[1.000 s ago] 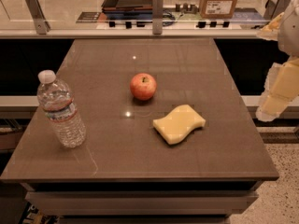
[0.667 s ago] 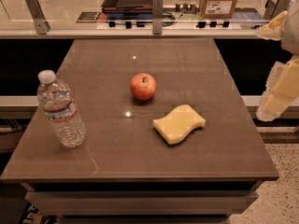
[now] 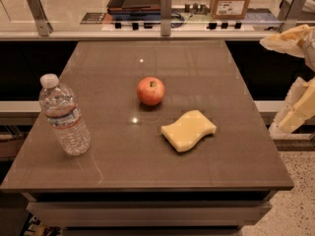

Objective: Knock water bottle over

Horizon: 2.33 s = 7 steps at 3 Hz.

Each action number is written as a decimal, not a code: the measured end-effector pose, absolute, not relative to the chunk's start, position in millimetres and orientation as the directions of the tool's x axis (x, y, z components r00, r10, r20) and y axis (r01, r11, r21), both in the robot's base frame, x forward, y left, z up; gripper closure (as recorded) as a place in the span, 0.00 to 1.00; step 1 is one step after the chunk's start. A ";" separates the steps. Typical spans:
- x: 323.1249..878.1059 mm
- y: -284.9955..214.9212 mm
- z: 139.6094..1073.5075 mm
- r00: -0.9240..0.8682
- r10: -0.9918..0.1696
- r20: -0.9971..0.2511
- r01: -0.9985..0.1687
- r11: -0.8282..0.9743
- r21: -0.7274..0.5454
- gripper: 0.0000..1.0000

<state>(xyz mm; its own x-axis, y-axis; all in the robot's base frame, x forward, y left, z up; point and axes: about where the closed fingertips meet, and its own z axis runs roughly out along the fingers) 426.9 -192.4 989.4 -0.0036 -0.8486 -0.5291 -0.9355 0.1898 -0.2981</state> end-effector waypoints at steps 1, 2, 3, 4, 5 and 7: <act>413.1 -177.5 996.8 0.072 -0.746 -0.662 -0.942 0.168 -0.292 0.00; 397.0 -153.3 1017.0 0.111 -0.598 -0.794 -0.952 0.166 -0.258 0.00; 390.4 -137.0 1039.1 0.130 -0.516 -0.847 -0.954 0.167 -0.248 0.00; 390.4 -136.9 1039.2 0.130 -0.516 -0.847 -0.954 0.166 -0.248 0.00; 393.1 -125.6 1042.2 0.142 -0.492 -0.859 -0.953 0.166 -0.253 0.00; 418.4 -53.2 1038.7 0.122 -0.322 -0.939 -0.950 0.235 -0.204 0.00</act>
Offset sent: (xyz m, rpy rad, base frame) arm -0.0572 0.0767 0.0883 0.7607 -0.0262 0.2283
